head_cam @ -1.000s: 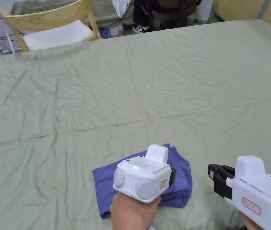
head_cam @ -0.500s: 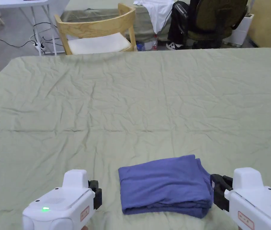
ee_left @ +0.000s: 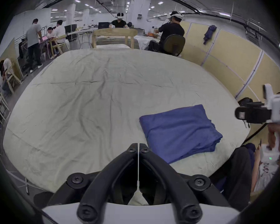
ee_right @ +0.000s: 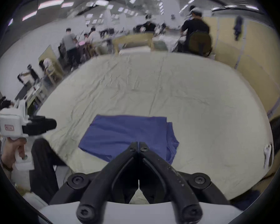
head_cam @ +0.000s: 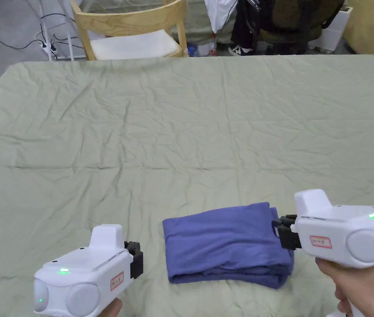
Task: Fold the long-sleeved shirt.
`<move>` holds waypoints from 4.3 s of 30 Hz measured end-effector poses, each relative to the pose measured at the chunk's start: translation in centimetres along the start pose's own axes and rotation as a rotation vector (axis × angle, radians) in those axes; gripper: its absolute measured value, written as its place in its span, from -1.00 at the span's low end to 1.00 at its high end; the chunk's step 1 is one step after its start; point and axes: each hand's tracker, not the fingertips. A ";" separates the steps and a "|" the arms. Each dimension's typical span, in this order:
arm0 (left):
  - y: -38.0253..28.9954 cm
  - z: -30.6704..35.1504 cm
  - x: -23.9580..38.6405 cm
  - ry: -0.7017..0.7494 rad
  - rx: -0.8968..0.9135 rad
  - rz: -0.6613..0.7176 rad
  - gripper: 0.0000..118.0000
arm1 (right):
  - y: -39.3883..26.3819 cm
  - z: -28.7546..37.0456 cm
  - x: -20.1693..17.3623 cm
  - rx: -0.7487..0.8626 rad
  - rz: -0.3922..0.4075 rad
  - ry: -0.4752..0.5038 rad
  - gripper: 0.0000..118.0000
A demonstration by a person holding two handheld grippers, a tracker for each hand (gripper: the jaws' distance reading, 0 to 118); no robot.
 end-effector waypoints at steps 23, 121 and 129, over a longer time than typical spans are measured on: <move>1.2 -8.3 -4.6 -0.410 -0.243 0.119 0.50 | 0.6 -14.1 3.3 -0.320 0.074 0.025 -0.98; 4.9 1.3 -45.5 0.109 -0.414 0.261 -0.76 | 12.0 -13.1 -37.3 0.148 0.482 0.493 -0.98; 4.2 0.3 -44.6 0.197 -0.408 0.200 0.23 | 12.0 -13.3 -37.5 0.135 0.476 0.495 -0.98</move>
